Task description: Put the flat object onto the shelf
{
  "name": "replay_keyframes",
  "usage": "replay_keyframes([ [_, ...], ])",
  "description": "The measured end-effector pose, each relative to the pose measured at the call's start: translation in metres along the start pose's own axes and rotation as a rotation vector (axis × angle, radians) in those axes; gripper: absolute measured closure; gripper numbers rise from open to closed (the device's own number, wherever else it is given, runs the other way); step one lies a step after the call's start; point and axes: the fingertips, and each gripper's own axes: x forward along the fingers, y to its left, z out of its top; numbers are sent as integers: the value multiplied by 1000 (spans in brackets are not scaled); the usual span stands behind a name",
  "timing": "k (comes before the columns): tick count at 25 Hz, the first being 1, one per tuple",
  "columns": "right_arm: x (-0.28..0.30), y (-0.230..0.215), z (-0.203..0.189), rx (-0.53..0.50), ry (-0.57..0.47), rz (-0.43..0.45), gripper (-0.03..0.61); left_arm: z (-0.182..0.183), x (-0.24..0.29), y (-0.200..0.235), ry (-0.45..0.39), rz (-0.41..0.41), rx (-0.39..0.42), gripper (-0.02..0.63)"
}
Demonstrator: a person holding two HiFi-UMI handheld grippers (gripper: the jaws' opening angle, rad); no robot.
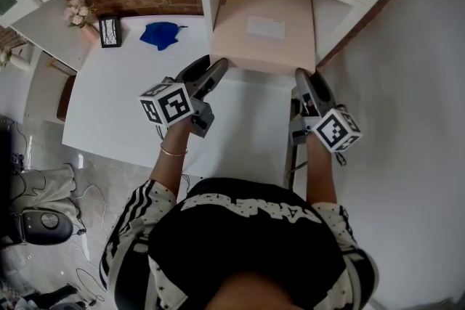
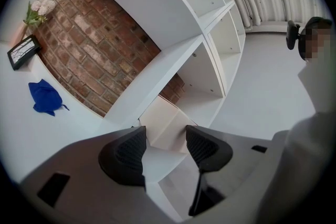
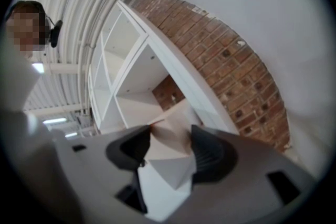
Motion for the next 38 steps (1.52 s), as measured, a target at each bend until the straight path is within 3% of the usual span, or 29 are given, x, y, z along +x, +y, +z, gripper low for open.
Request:
replay_keyframes([
  [38, 17, -9, 7, -8, -14, -9, 322, 13, 13, 9, -21, 35, 50, 383],
])
